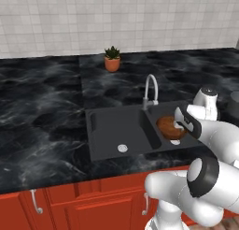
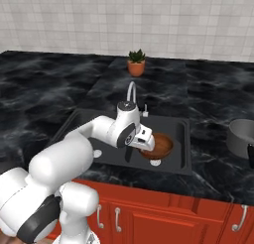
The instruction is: Place the saucepan in the left basin and the bowl in the right basin of the sink.
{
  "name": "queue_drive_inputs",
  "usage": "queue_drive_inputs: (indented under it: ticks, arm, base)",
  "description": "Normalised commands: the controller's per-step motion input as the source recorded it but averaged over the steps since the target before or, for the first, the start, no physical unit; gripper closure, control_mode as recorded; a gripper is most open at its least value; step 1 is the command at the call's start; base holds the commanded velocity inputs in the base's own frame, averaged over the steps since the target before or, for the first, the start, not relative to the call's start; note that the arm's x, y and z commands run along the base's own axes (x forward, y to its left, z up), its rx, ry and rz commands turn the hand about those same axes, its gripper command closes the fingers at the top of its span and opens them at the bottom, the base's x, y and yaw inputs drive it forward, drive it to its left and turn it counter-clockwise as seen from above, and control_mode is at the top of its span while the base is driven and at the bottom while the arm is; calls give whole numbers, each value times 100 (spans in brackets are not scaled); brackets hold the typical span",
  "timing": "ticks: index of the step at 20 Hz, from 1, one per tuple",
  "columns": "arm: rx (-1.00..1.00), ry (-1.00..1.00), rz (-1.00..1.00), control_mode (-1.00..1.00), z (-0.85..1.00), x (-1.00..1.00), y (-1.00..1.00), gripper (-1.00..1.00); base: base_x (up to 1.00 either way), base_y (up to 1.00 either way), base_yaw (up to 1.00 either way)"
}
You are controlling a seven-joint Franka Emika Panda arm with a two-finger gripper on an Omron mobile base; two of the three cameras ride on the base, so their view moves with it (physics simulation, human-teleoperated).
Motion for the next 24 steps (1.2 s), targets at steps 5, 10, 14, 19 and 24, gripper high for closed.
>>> queue_drive_inputs:
  ticks: [5, 10, 14, 19, 24]
  arm:
    - [0, 0, 0, 100, 0, 0, 0, -100]
    - [0, 0, 0, 100, 0, 0, 0, -100]
    - [0, 0, 0, 100, 0, 0, 0, -100]
    - [0, 0, 0, 100, 0, 0, 0, -100]
    - [0, 0, 0, 100, 0, 0, 0, -100]
  base:
    - [0, -44, 0]
    - [-2, -51, 0]
    - [-2, -52, 0]
    - [-1, -49, -1]
    - [0, -46, -2]
